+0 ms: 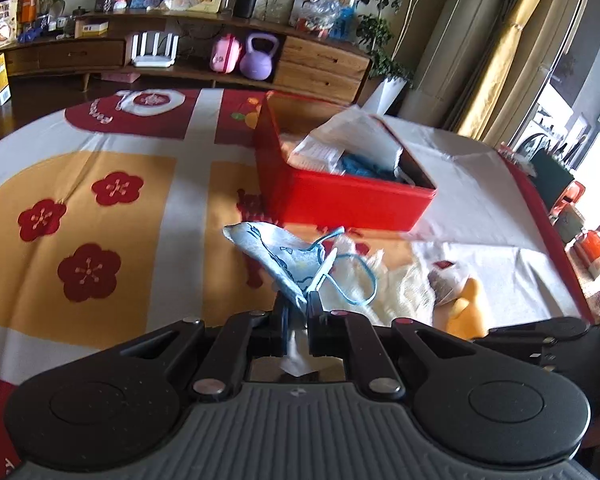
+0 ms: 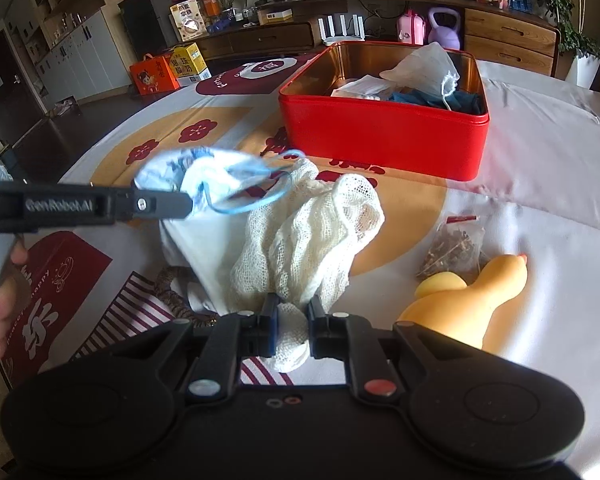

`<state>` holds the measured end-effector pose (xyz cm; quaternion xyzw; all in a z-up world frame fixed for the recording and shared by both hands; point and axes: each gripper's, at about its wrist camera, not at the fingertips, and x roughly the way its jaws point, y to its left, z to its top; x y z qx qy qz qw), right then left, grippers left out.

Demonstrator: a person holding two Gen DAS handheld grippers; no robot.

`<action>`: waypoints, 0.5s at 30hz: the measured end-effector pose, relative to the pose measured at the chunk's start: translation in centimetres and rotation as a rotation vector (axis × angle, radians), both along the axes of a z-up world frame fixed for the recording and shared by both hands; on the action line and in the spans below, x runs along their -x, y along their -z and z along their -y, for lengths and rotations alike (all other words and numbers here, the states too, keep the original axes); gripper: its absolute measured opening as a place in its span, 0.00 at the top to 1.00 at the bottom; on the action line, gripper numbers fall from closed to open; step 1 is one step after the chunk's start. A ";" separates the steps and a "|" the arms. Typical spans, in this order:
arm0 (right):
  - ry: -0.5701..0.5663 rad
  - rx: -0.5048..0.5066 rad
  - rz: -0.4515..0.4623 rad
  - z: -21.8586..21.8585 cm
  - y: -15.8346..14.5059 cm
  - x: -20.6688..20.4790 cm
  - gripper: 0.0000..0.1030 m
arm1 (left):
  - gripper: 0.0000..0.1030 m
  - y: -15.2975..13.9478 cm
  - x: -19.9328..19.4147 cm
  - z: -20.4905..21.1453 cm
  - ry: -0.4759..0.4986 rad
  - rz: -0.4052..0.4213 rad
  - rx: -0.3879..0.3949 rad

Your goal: Organize soft objects

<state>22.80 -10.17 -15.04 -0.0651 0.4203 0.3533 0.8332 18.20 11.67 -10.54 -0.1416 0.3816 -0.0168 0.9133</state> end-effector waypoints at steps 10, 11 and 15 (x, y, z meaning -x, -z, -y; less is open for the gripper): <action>-0.004 -0.007 -0.005 0.0 -0.1 -0.2 0.87 | 0.77 1.3 0.6 -1.1 0.034 -0.065 0.041; -0.005 -0.008 -0.006 0.0 -0.1 -0.2 0.87 | 0.65 1.2 0.7 -1.1 0.040 -0.070 0.033; -0.006 -0.013 -0.010 0.1 -0.1 -0.4 0.87 | 0.29 1.0 1.2 -1.6 0.023 -0.054 0.009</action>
